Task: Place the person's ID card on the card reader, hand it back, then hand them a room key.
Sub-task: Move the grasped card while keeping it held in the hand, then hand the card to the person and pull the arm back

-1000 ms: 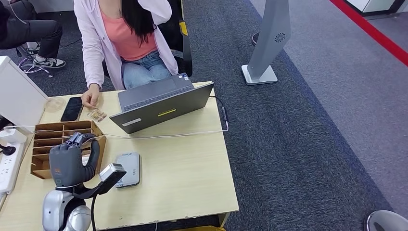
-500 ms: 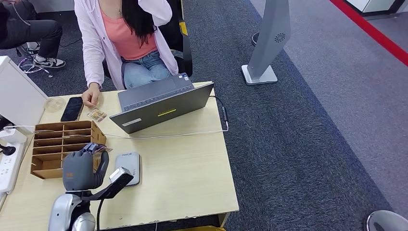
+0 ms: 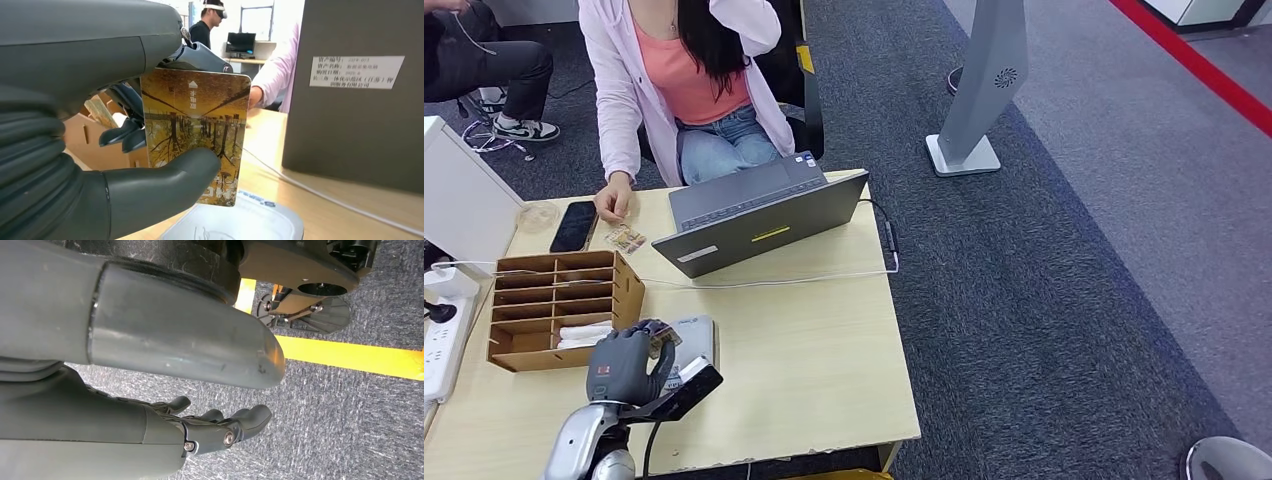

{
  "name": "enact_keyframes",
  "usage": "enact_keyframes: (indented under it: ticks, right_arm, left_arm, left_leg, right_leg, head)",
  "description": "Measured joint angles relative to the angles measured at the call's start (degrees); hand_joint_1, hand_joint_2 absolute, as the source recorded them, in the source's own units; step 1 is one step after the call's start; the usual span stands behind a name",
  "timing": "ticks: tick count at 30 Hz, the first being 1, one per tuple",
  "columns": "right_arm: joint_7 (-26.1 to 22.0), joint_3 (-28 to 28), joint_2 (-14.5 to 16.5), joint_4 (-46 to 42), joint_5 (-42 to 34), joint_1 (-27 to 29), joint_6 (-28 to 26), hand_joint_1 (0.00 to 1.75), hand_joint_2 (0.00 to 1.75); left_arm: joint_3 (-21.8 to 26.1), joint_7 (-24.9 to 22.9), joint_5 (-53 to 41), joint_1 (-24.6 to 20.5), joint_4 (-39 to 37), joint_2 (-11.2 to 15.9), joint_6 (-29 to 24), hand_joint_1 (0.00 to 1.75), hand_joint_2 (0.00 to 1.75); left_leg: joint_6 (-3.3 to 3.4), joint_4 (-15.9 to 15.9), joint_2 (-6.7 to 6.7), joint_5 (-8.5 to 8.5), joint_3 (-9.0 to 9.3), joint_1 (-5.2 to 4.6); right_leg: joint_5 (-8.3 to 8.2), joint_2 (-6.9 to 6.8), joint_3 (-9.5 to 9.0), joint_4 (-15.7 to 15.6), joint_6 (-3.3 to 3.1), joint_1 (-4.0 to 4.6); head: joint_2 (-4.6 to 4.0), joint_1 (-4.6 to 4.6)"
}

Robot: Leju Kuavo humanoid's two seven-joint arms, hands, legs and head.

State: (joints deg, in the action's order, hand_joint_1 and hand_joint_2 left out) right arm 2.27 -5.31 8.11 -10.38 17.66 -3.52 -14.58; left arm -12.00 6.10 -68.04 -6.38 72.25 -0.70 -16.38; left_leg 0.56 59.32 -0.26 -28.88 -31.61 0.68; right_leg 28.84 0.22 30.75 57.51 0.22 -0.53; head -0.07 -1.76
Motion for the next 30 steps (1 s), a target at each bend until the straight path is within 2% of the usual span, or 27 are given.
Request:
enact_keyframes:
  ticks: [13,30]
  right_arm:
    - [0.0,0.0,0.0,0.0,0.9,0.0,0.4,0.00,0.00]
    - [0.0,0.0,0.0,0.0,1.3,0.0,0.9,0.00,0.00]
  left_arm:
    - [-1.8,0.0,0.7,-0.2,-2.9,0.2,3.6,1.75,1.75]
    - [-2.7,0.4,1.4,-0.9,-4.3,0.3,4.1,1.75,1.75]
  left_leg:
    - [0.00,0.0,-0.01,0.00,-0.01,0.00]
    - [0.00,0.0,-0.02,0.01,0.00,0.00]
  right_leg:
    - [0.00,0.00,0.00,0.0,0.00,0.00]
    - [-0.01,-0.01,-0.04,0.0,0.01,0.00]
  head:
    - [0.00,0.00]
    - [0.00,0.01]
